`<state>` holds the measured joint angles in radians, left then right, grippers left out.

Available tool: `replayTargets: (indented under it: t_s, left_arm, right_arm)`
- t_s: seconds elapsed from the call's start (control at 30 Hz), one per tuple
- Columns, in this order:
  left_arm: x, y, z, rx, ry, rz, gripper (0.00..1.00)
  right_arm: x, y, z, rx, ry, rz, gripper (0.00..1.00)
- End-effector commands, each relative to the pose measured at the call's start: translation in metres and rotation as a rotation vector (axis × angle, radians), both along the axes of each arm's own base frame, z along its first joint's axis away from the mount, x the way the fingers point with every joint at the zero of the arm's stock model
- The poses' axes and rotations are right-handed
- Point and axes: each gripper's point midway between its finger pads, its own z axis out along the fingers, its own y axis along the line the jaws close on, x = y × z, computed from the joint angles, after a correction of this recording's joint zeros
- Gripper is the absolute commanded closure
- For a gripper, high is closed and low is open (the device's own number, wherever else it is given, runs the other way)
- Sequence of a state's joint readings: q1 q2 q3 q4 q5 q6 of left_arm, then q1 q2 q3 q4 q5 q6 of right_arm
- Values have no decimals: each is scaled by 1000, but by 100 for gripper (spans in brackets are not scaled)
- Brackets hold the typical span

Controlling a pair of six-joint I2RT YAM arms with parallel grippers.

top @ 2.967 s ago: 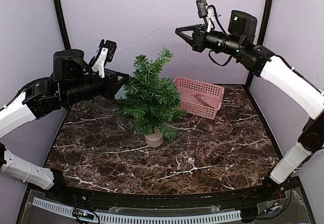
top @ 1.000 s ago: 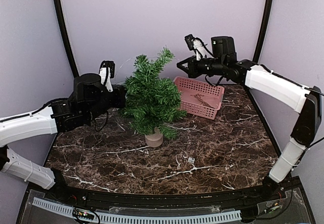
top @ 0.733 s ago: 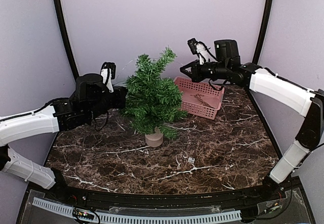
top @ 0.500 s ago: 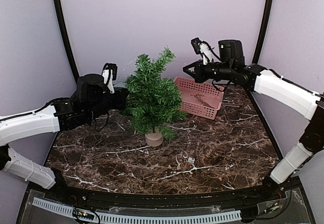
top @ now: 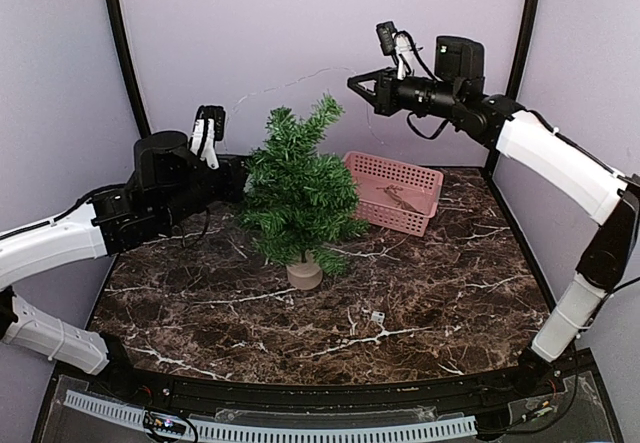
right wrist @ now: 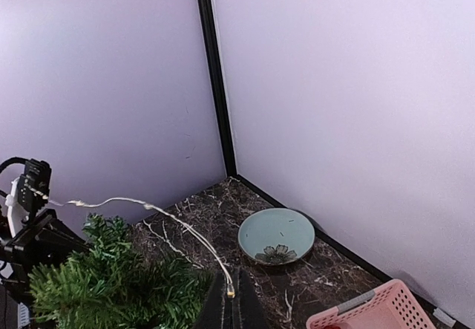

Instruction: Decorate the small christmas tree

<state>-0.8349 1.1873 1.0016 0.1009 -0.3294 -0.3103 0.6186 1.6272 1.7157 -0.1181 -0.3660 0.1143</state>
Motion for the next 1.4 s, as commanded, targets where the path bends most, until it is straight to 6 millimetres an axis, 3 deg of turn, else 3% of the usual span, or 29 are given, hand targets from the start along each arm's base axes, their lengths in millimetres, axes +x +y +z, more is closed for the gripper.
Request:
replayTargets:
  t_s: [0.0, 0.2, 0.37, 0.67, 1.0, 1.37]
  left_arm:
    - [3, 4, 19, -26, -10, 22, 100]
    - [8, 2, 13, -48, 38, 17, 100]
    - [12, -3, 3, -62, 95, 2, 100]
    - [7, -5, -20, -44, 164, -21, 100]
    - [1, -6, -31, -13, 183, -58, 100]
    - [-14, -7, -8, -50, 74, -145, 93]
  right_arm:
    - [31, 7, -18, -6, 56, -70, 100]
    - [52, 10, -39, -56, 107, -132, 100]
    - [56, 3, -61, -121, 149, -177, 100]
    - [23, -26, -76, -183, 155, -192, 100]
    - [-32, -27, -72, -154, 198, -17, 100]
    - [-48, -23, -107, -201, 280, 40, 100]
